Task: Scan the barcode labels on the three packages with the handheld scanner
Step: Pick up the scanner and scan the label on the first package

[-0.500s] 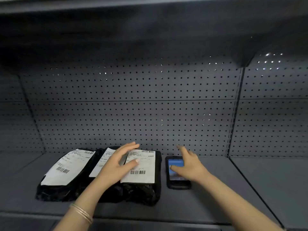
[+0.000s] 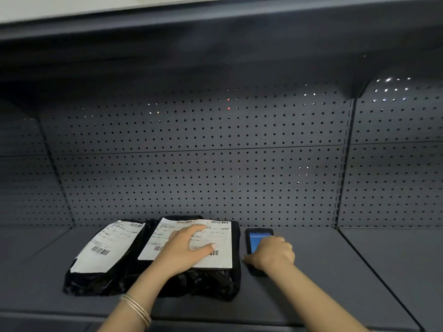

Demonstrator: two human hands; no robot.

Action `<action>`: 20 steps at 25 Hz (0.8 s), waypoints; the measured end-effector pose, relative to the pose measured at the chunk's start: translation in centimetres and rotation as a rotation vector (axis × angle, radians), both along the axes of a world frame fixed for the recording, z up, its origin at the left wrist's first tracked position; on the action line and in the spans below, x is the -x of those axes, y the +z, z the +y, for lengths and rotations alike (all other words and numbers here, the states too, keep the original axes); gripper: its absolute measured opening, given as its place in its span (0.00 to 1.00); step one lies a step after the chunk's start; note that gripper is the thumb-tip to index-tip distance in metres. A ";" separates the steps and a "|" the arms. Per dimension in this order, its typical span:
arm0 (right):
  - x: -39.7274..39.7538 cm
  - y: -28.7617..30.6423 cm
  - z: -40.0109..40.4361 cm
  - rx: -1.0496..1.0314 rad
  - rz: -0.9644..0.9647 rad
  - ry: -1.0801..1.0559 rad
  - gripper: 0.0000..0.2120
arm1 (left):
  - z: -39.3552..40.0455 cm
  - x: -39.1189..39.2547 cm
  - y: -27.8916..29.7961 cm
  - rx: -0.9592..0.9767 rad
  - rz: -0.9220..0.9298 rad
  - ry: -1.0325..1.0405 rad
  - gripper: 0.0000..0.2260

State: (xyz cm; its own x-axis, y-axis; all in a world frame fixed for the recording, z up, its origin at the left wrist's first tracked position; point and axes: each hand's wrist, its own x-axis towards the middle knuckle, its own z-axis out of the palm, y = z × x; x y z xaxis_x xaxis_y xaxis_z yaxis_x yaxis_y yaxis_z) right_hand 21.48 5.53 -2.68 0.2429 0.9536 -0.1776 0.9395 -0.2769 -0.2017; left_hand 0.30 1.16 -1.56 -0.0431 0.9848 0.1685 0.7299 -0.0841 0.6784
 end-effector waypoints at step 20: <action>-2.8 8.8 -4.0 -0.246 0.609 0.086 0.41 | 0.4 -0.9 0.9 -0.344 -0.156 -0.105 0.37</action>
State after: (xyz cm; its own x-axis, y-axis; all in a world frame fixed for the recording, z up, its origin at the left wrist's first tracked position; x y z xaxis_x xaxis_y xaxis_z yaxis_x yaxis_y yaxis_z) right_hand 24.30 1.48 6.10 0.0896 0.9954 -0.0335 0.6541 -0.0842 -0.7517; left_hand 1.20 1.60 -0.64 0.0038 0.8724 0.4888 0.5955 -0.3947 0.6997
